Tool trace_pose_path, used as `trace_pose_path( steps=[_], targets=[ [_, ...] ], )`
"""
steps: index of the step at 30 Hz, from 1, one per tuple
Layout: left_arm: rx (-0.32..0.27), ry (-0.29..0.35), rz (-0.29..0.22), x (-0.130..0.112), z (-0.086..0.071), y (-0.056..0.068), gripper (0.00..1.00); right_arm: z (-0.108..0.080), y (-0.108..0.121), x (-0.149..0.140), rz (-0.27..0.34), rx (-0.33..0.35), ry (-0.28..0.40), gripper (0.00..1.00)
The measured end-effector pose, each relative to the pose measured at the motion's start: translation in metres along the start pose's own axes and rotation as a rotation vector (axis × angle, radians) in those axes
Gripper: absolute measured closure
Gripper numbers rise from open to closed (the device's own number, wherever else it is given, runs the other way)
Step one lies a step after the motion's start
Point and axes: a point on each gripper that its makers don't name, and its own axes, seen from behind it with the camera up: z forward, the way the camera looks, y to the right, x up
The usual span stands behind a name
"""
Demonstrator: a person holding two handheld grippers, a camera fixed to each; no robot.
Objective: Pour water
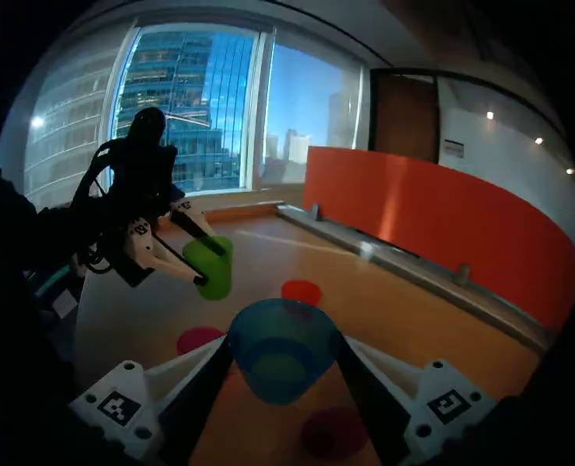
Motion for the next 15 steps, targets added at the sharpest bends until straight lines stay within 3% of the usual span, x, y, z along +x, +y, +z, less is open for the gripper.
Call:
trace_pose_path(
  steps=[15],
  targets=[
    [-0.012, 0.095, -0.015, 0.025, -0.02, 0.017, 0.13, -0.019, -0.001, 0.042, 0.046, -0.051, 0.181, 0.07]
  ],
)
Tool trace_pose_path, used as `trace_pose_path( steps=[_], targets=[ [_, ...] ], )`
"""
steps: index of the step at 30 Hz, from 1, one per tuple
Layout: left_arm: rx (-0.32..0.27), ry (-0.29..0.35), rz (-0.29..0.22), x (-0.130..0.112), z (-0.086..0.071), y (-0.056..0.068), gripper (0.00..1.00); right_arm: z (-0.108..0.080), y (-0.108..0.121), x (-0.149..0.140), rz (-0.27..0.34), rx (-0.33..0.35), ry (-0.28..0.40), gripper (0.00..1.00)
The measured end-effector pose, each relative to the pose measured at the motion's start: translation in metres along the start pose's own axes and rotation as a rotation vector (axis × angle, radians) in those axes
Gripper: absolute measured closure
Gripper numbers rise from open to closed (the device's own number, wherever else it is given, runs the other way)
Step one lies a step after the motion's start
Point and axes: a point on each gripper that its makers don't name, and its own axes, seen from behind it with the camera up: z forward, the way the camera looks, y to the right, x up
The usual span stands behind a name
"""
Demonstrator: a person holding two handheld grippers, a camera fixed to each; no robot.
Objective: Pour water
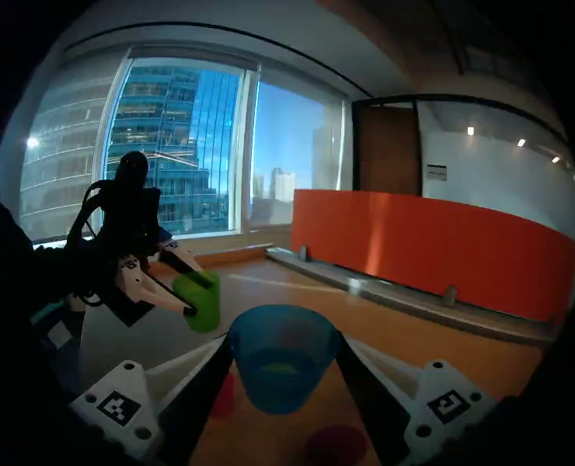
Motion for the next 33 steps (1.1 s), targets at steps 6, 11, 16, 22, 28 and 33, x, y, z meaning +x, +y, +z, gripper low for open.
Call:
trace_pose_path(
  steps=[6, 11, 16, 22, 28, 33],
  targets=[
    [-0.007, 0.038, -0.01, 0.006, -0.004, 0.004, 0.13, -0.003, 0.003, 0.012, 0.011, -0.011, 0.04, 0.07],
    [-0.012, 0.076, -0.026, 0.012, -0.006, 0.006, 0.13, -0.005, 0.003, 0.019, 0.011, -0.015, 0.055, 0.07],
    [-0.024, 0.111, -0.041, 0.019, -0.007, 0.01, 0.13, -0.006, 0.002, 0.023, 0.007, -0.016, 0.061, 0.07],
    [-0.026, 0.145, -0.051, 0.026, -0.01, 0.012, 0.13, -0.005, 0.001, 0.026, 0.0, -0.016, 0.059, 0.07],
    [-0.025, 0.167, -0.043, 0.028, -0.01, 0.016, 0.13, -0.004, 0.0, 0.027, -0.013, -0.014, 0.052, 0.07],
    [-0.014, 0.19, -0.013, 0.032, -0.01, 0.018, 0.13, -0.003, -0.002, 0.03, -0.033, -0.009, 0.045, 0.07]
  ],
)
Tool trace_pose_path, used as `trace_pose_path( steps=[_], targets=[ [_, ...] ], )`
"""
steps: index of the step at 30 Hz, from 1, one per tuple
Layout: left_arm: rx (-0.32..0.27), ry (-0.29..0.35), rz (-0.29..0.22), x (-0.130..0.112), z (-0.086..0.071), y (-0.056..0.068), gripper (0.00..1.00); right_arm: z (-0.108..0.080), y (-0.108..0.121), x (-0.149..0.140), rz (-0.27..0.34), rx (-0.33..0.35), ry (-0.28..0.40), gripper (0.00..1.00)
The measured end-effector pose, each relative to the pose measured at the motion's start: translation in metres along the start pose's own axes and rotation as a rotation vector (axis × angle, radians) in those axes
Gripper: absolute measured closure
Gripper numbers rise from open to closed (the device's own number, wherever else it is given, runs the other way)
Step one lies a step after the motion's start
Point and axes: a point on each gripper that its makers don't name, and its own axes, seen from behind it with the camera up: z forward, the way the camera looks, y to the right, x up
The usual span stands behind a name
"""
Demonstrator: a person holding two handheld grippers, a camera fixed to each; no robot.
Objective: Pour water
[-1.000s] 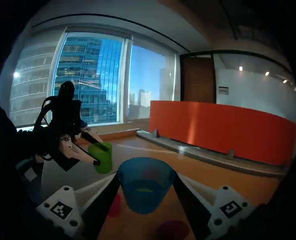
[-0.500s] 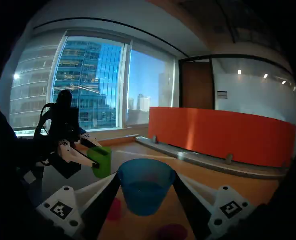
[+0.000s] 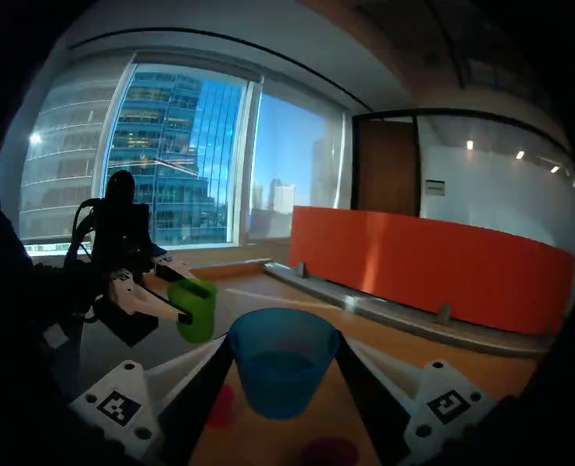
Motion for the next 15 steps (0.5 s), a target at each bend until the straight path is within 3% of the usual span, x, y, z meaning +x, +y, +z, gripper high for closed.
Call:
trace_pose_path(
  steps=[9, 15],
  targets=[
    [-0.021, 0.052, 0.004, 0.014, 0.0, 0.014, 0.13, 0.005, -0.001, 0.006, -0.039, 0.014, -0.011, 0.07],
    [-0.035, 0.054, 0.002, 0.013, 0.002, 0.022, 0.13, 0.01, -0.001, 0.011, -0.071, 0.024, -0.012, 0.07]
  ],
)
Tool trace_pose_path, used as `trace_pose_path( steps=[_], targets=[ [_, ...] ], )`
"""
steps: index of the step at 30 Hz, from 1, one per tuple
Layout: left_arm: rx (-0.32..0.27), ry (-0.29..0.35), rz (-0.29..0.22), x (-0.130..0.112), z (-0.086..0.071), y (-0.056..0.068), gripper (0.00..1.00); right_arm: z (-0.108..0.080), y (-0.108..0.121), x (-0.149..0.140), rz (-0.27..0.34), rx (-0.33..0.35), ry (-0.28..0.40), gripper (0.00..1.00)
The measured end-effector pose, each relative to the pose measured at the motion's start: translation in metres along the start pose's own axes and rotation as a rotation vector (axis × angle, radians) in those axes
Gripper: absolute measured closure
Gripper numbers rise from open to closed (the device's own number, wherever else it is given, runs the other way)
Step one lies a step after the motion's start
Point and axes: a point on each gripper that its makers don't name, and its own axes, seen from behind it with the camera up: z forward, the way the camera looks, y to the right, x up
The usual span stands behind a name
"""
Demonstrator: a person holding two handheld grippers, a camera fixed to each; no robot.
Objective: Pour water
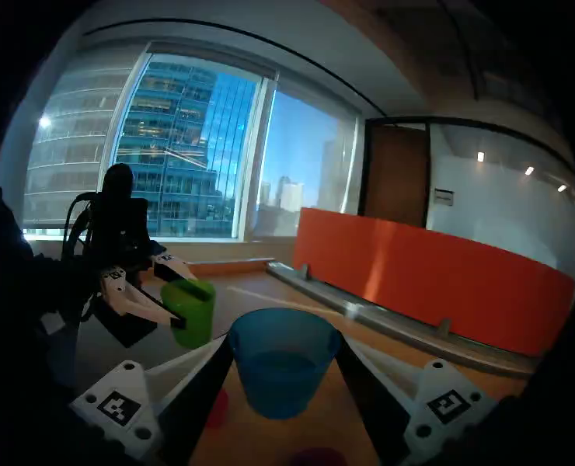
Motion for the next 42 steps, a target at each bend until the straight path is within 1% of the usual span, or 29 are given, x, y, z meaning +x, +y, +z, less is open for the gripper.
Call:
trace_pose_path(
  steps=[9, 18, 24, 34, 42],
  targets=[
    [-0.026, -0.006, 0.007, -0.002, 0.004, 0.016, 0.13, 0.006, -0.003, 0.012, -0.069, 0.01, 0.007, 0.07],
    [-0.049, -0.013, -0.011, -0.003, 0.009, 0.028, 0.13, 0.011, -0.003, 0.023, -0.142, 0.015, 0.013, 0.08],
    [-0.062, -0.017, -0.018, -0.006, 0.014, 0.035, 0.13, 0.014, -0.004, 0.031, -0.205, 0.015, 0.016, 0.08],
    [-0.095, -0.016, -0.012, -0.004, 0.021, 0.051, 0.13, 0.015, -0.003, 0.045, -0.319, 0.009, 0.021, 0.08],
    [-0.105, -0.012, -0.01, -0.001, 0.025, 0.058, 0.13, 0.017, -0.003, 0.055, -0.413, 0.008, 0.028, 0.08]
  ],
)
